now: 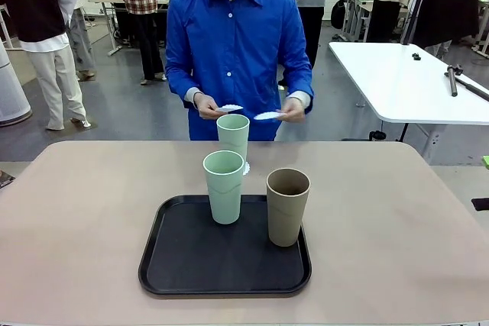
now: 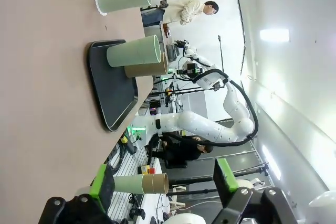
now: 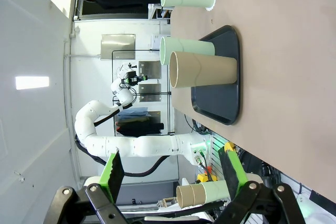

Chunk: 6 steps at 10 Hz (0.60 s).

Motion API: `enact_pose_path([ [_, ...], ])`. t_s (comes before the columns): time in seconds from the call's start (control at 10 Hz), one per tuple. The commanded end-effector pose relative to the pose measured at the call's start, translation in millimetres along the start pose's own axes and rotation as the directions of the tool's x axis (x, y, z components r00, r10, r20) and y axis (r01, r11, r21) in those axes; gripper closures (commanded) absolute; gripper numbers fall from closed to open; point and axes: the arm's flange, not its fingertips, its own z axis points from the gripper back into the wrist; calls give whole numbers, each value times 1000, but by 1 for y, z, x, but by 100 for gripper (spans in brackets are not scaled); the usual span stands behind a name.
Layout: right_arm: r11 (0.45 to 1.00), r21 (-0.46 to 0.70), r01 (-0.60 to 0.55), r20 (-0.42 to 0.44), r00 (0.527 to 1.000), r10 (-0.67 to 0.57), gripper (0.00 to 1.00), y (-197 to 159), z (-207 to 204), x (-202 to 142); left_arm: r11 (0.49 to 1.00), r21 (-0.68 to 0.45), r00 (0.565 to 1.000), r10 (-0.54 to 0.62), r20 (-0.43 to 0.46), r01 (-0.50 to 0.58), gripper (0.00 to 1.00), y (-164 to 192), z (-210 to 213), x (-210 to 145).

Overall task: Place coasters on the table and set cups on them.
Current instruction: Take one Reusable plastic cup from the Flat Tray and place it on a coaster set by the human.

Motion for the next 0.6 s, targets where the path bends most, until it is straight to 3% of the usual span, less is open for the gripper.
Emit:
enact_pose_path([
  [0.0,1000,14,-1,7,1000,1,0,2,0,1,1000,0,1000,-1,5,1,0,0,2,-1],
  [0.5,1000,14,-1,7,1000,1,0,2,0,1,1000,0,1000,-1,5,1,0,0,2,-1],
])
